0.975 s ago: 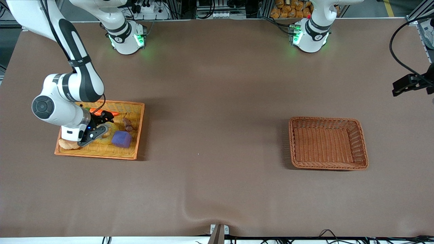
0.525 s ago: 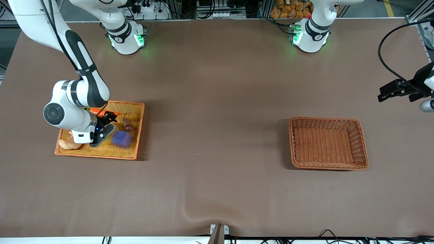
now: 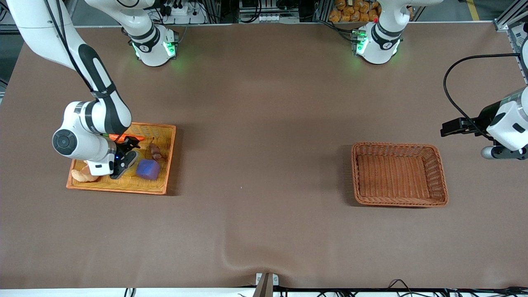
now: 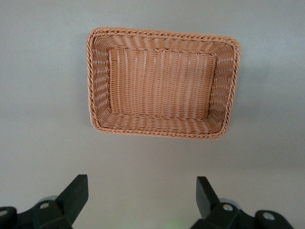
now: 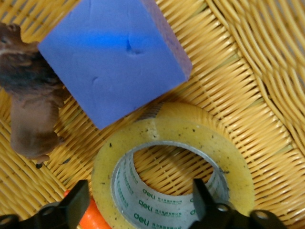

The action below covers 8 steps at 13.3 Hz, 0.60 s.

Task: Transfer tape with both arms
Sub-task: 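Grasp the tape with the right gripper while the left gripper reaches forward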

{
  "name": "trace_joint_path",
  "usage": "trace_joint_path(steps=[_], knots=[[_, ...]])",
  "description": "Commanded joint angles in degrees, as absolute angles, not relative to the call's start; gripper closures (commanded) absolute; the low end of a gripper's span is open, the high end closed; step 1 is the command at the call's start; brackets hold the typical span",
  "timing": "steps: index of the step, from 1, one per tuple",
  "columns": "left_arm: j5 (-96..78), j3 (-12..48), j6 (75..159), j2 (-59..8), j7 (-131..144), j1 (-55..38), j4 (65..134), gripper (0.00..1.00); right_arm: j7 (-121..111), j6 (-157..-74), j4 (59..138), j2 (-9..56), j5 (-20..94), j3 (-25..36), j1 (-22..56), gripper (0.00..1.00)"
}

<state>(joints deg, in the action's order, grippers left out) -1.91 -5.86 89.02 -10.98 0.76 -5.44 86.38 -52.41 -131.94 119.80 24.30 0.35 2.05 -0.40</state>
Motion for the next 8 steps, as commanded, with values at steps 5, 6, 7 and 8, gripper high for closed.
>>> trace_joint_path(steps=[5, 6, 7, 8], knots=[[-2.64, -5.27, 89.38, -13.09, 3.60, -7.82, 85.78, 0.00, -52.21, -130.34, 120.06, 23.64, 1.14, 1.41, -1.41, 1.00], [-2.81, -5.19, 89.65, -13.18, 3.60, -7.65, 85.96, 0.00, -51.60, -130.34, 120.15, 23.64, 1.23, 1.41, -1.41, 1.00], [-2.81, -5.19, 89.65, -13.18, 3.60, -7.73, 86.13, 0.00, -51.33, -130.25, 120.23, 23.21, 1.14, 1.41, -1.15, 1.00], [-2.90, -5.10, 89.65, -13.27, 3.52, -8.08, 86.13, 0.00, -51.42, -127.90, 119.97, 21.38, 1.14, 1.41, -1.40, 1.00]])
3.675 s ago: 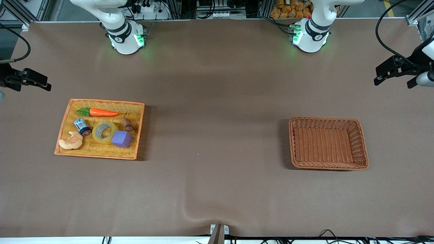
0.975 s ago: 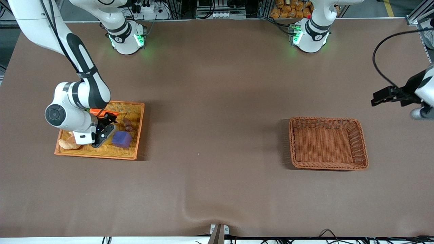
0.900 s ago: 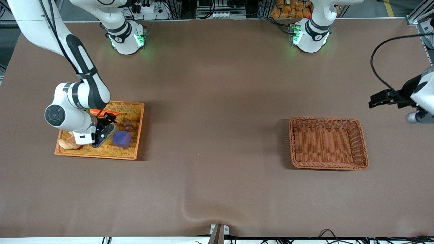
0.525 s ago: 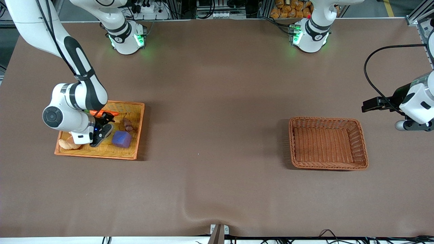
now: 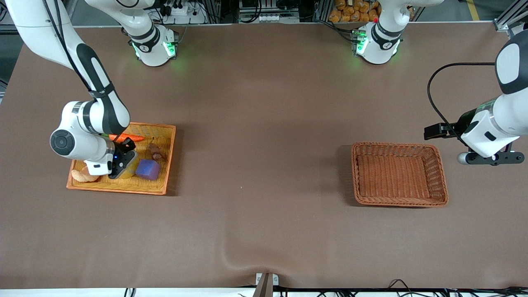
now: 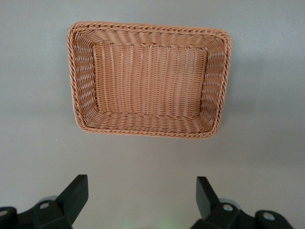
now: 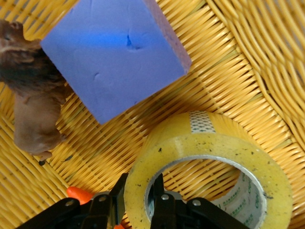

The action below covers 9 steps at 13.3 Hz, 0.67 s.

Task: Transfer tape with both arms
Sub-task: 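Grasp the tape with the right gripper while the left gripper reaches forward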

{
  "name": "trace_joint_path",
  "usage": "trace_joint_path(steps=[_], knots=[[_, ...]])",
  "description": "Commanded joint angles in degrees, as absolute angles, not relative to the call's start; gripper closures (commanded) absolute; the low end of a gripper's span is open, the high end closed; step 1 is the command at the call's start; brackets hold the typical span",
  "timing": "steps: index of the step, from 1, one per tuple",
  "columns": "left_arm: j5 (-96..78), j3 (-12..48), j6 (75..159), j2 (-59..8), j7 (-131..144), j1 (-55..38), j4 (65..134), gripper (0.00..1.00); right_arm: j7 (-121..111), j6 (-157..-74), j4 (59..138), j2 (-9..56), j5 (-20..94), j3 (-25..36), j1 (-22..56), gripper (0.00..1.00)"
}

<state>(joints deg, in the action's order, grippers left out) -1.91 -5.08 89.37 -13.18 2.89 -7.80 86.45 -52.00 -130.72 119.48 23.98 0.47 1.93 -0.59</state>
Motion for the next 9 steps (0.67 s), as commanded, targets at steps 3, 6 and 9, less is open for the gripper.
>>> trace_joint_path(steps=[3, 6, 9], knots=[[-2.46, -4.75, 94.38, -17.12, 3.69, -11.24, 85.78, 0.00, -47.74, -114.92, 113.67, 15.13, 1.14, 1.32, 0.08, 1.00], [-2.20, -4.48, 94.75, -18.10, 9.03, -16.95, 85.78, 0.00, -43.35, -103.74, 103.13, 12.75, 1.14, 1.23, 3.42, 1.00], [-2.72, -4.48, 94.75, -18.90, 13.70, -19.69, 85.69, 0.00, -31.60, -97.14, 95.91, 11.43, 1.58, 0.62, 10.17, 1.00]])
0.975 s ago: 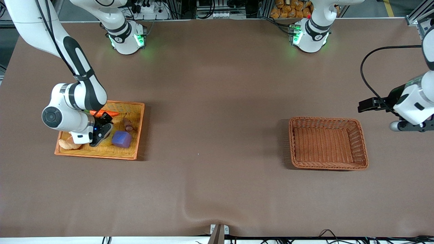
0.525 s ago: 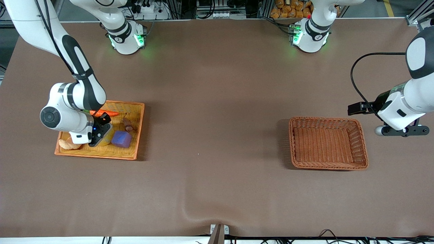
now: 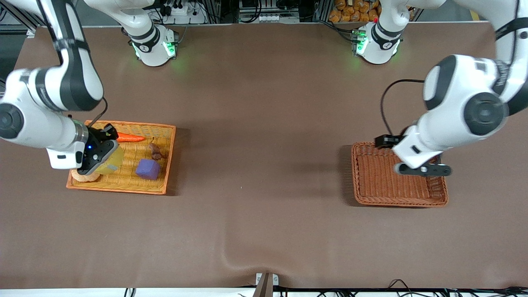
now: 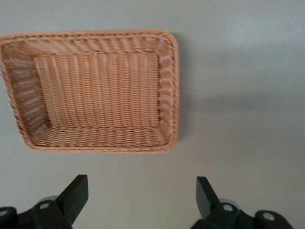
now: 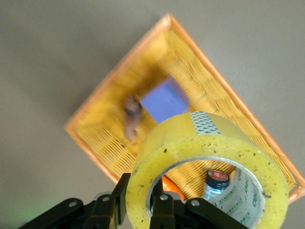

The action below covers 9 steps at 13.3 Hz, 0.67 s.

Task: Transfer tape with both arms
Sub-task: 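Lift the tape with the right gripper and carry it toward the left gripper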

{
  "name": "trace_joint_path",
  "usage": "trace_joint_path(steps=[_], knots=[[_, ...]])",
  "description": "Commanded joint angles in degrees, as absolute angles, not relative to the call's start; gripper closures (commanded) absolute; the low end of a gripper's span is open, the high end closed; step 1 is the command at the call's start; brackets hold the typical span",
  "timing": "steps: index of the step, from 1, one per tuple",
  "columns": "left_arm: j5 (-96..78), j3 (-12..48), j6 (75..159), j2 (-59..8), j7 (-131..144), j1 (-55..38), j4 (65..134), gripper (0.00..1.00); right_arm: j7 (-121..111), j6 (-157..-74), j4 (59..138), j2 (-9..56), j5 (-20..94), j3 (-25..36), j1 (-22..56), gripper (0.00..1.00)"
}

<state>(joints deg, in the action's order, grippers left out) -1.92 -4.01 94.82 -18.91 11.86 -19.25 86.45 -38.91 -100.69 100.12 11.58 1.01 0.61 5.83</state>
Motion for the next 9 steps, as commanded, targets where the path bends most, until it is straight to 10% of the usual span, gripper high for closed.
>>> trace_joint_path(steps=[1, 9], knots=[[-2.99, -4.31, 94.66, -18.55, 14.58, -19.77, 85.69, 0.00, -27.72, -95.99, 94.24, 11.16, 1.67, 0.62, 13.15, 1.00], [-3.08, -4.31, 94.39, -18.72, 17.93, -21.53, 85.87, 0.00, -2.14, -105.18, 91.14, 15.37, 8.08, 0.79, 30.65, 1.00]])
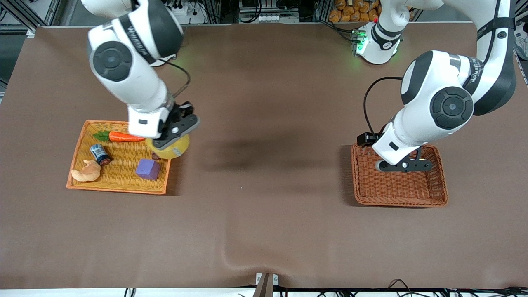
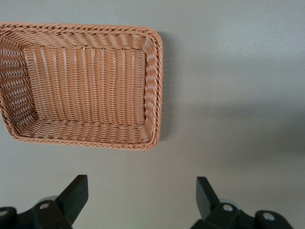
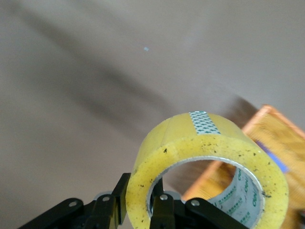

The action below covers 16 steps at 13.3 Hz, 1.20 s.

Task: Transfer tape with both arms
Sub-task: 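Lift the tape with the right gripper and carry it toward the left gripper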

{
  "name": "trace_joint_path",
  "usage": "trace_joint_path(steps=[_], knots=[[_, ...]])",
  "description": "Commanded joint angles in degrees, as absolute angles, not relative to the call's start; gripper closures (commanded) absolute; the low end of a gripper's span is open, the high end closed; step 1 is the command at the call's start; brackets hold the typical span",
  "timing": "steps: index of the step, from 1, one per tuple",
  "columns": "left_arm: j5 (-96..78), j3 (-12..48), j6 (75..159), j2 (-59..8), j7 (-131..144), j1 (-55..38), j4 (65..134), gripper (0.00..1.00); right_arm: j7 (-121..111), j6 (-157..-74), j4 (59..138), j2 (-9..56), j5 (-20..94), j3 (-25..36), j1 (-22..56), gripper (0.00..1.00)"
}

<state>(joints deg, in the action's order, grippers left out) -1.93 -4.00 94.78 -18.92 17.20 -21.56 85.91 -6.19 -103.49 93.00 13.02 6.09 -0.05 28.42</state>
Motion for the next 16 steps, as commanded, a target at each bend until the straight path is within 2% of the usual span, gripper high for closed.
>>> trace_joint_path(steps=[1, 6, 12, 14, 16], knots=[[-3.08, -4.31, 94.39, -18.72, 17.84, -21.19, 85.78, 0.00, 4.24, -108.08, 90.36, 17.99, 7.91, 0.79, 33.72, 1.00], [-4.04, -4.39, 94.66, -19.16, 18.28, -21.80, 85.78, 0.00, 33.79, -112.74, 69.65, 38.29, 7.56, 1.05, 47.53, 1.00], [-4.39, -4.39, 95.36, -19.51, 19.42, -21.18, 85.69, 0.00, 49.72, -132.60, 66.72, 49.99, 7.47, 1.23, 52.82, 1.00], [-4.48, -4.39, 95.89, -19.51, 19.51, -21.18, 85.69, 0.00, 50.89, -133.33, 62.60, 54.38, 7.65, 0.97, 53.26, 1.00], [-4.48, -4.39, 95.89, -19.51, 19.51, -21.09, 85.69, 0.00, 51.50, -133.07, 62.14, 55.19, 7.65, 0.97, 53.88, 1.00]])
